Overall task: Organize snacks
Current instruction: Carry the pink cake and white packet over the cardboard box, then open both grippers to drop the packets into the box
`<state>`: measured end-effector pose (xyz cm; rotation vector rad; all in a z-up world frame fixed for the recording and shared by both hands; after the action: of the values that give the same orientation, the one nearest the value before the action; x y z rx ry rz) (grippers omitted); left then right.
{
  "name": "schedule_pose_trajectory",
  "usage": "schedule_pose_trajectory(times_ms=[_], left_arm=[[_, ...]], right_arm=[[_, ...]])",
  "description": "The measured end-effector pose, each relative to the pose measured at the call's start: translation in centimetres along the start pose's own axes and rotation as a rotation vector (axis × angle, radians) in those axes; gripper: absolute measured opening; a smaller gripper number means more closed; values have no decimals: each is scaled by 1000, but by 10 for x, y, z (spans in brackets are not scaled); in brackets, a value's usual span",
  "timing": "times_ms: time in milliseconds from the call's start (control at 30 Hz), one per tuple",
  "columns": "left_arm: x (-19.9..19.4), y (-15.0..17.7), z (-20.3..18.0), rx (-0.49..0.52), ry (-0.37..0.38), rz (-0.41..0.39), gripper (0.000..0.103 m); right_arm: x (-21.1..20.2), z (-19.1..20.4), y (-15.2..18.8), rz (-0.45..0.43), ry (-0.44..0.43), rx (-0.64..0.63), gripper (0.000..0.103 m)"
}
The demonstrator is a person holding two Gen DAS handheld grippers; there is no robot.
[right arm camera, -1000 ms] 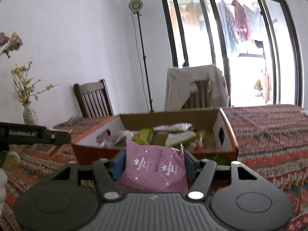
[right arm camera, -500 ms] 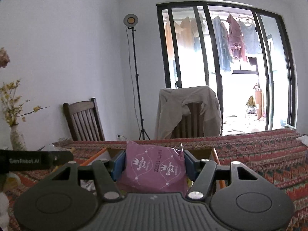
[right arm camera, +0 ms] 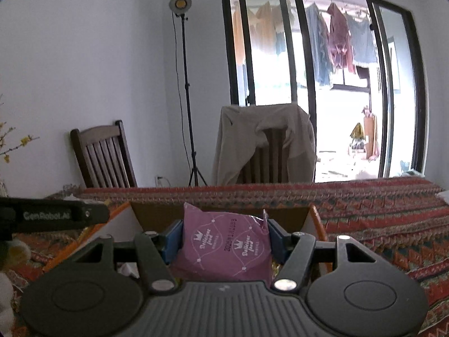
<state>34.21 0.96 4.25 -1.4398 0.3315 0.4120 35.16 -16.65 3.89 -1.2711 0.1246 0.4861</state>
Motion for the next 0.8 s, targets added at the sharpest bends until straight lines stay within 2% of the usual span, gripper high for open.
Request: schedule_pose_trajectory(times_ms=[133, 200, 267, 300, 333, 367, 433, 633, 800], left_arm=[[6, 10, 8, -16, -9, 15, 64], [4, 11, 13, -29, -4, 6, 74], [-1, 13, 18, -45, 2, -18, 93], [-4, 14, 20, -48, -3, -29, 98], [-8, 15, 22, -51, -8, -47, 103], [-13, 16, 24, -52, -10, -70, 103], [-19, 18, 26, -52, 0, -86, 103], [-46, 23, 29, -62, -32, -156, 103], [-75, 29, 25, -32, -13, -180, 103]], right_arm=[[6, -3, 7, 19, 14, -1, 63], [7, -7, 10, 27, 16, 3, 64], [6, -10, 12, 36, 9, 9, 68], [5, -11, 12, 33, 6, 12, 70], [4, -14, 12, 30, 0, 16, 76], [2, -15, 12, 27, -5, 19, 88], [-4, -18, 11, 9, 1, 31, 102], [-20, -23, 9, -14, 44, 28, 103], [-44, -23, 11, -22, 38, 24, 103]])
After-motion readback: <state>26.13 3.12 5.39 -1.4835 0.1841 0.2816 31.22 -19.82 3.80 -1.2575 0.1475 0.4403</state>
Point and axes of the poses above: each gripper's, at about its wrist camera, not at the fingertips, and x roughly the way its jaws point, z to its left, y to its underside, the point moved 5 cm from there along x, roughly the way its jaws point, and after that the axes turned 13 degrees about x, right-handed, at the moved point
